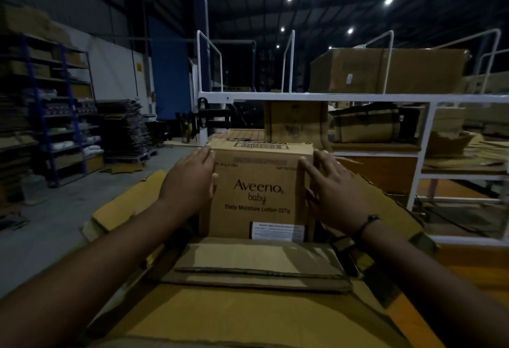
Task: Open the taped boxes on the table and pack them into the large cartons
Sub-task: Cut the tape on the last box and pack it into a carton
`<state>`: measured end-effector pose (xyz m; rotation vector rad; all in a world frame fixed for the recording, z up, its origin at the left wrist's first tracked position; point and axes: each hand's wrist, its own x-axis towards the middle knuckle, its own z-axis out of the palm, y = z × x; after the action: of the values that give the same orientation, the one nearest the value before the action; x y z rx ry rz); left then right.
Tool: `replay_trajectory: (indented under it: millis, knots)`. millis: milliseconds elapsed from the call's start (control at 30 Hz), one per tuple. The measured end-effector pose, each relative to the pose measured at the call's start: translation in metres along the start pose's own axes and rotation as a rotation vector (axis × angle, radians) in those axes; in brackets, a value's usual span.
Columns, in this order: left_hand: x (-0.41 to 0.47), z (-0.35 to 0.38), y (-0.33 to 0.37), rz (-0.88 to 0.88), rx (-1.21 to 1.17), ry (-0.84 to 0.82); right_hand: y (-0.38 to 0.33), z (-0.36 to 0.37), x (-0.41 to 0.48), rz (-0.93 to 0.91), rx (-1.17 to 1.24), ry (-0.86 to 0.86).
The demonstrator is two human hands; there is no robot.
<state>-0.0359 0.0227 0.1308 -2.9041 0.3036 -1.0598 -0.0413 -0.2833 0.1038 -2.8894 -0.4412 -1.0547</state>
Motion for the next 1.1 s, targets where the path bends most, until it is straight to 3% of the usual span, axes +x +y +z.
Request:
replay_trajectory:
  millis: [133,633,1100]
  knots:
    - [-0.01,0.0,-0.002,0.01,-0.025,0.063,-0.001,0.007,-0.019,-0.031,-0.003,0.039]
    - [-0.045,0.006,0.023,-0.043,0.209,-0.262,-0.007,0.039,-0.077,-0.043,0.049,-0.054]
    - [-0.069,0.04,0.02,-0.073,0.047,-0.338,-0.003,0.052,-0.085,-0.023,0.094,-0.179]
